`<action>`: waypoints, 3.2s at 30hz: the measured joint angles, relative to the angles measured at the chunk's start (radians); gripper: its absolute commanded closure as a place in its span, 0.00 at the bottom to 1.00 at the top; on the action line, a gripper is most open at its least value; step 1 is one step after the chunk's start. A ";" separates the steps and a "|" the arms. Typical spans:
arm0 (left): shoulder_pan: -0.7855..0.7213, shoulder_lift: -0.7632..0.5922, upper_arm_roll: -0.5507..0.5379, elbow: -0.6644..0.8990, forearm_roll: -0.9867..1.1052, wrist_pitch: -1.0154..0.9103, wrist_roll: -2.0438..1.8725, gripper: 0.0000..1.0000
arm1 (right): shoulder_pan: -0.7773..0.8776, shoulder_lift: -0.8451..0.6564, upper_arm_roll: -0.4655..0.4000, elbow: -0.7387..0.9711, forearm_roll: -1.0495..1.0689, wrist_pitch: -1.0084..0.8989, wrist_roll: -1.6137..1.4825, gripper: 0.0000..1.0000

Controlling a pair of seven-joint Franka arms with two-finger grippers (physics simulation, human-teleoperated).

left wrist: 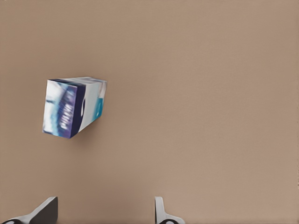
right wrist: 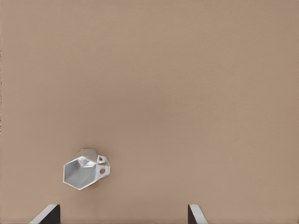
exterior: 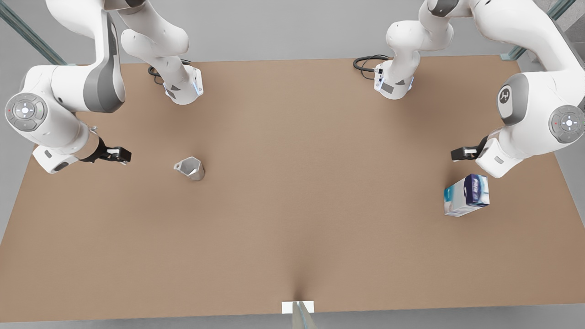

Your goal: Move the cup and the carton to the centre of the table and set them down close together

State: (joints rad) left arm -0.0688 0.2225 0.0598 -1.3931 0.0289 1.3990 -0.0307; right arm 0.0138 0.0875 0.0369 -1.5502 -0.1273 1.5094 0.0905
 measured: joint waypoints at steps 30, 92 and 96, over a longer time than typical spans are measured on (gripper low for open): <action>-0.026 0.041 -0.020 0.086 0.022 0.115 0.002 0.00 | 0.007 0.004 0.226 -0.787 0.175 0.776 0.285 0.00; 0.012 0.146 -0.009 0.098 -0.031 0.199 0.012 0.00 | 0.711 0.916 -0.322 0.506 0.515 0.704 0.292 0.76; 0.012 0.146 -0.009 0.098 -0.031 0.198 0.012 0.00 | 0.762 0.974 -0.348 0.573 0.583 0.717 0.314 0.72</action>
State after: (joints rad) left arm -0.0568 0.3682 0.0506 -1.2947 -0.0016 1.5972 -0.0184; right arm 0.7759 1.0615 -0.3111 -0.9774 0.4558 2.2260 0.4049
